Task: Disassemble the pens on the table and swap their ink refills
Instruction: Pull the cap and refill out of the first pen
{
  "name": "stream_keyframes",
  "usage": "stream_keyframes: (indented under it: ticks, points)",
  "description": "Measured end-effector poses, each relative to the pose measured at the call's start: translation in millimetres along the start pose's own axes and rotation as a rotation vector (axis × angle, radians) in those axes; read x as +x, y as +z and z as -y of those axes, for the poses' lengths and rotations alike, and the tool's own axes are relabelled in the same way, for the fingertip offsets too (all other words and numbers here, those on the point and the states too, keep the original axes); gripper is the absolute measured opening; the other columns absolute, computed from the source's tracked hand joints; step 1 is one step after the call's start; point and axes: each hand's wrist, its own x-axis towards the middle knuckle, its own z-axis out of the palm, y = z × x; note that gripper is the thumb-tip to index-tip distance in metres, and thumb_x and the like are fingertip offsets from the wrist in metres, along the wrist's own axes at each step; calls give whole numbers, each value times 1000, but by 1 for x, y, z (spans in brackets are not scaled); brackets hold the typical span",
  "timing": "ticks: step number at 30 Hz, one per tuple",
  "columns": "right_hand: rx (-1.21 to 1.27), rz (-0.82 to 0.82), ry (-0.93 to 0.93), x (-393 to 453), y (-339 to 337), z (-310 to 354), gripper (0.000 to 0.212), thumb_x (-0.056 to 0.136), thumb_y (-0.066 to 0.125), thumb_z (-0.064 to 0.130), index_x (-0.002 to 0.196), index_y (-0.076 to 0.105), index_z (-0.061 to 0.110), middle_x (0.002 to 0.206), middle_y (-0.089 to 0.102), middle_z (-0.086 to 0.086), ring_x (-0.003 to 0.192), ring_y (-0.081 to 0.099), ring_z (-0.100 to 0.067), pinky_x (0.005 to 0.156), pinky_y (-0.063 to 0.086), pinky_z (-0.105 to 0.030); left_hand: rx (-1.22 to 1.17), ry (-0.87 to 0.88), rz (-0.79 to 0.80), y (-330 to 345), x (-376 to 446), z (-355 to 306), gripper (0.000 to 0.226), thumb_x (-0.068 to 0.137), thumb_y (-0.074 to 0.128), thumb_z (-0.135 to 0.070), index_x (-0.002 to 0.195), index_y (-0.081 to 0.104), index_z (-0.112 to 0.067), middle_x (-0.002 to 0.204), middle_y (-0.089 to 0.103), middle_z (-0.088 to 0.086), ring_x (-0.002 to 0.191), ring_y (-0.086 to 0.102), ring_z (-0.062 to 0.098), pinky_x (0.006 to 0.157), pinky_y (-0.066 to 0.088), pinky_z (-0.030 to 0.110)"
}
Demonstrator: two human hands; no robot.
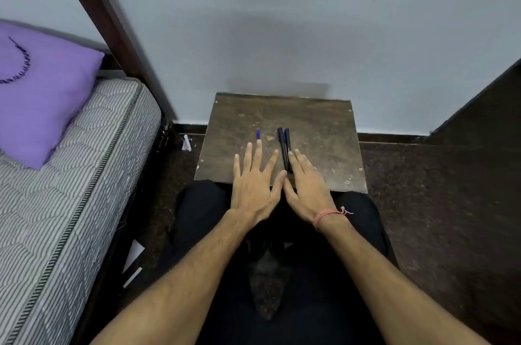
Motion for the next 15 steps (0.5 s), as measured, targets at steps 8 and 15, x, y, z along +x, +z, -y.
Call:
stream_keyframes:
  ticks: [8, 15]
  points:
    - [-80, -8, 25, 10, 11, -12, 60, 117, 33, 35, 173, 24, 15, 181, 21, -8, 168, 19, -25, 136, 17, -46, 37, 58, -51, 18, 16, 6, 69, 116, 22, -62, 178, 23, -33, 189, -9, 8, 174, -18, 29, 139, -6, 61]
    - [-152, -52, 43, 14, 18, -11, 56, 117, 35, 31, 170, 32, 13, 178, 31, -10, 166, 24, -25, 136, 17, -44, 17, 72, -62, 33, 25, 14, 66, 117, 27, -61, 177, 27, -33, 189, -7, 8, 174, -16, 28, 139, -6, 63]
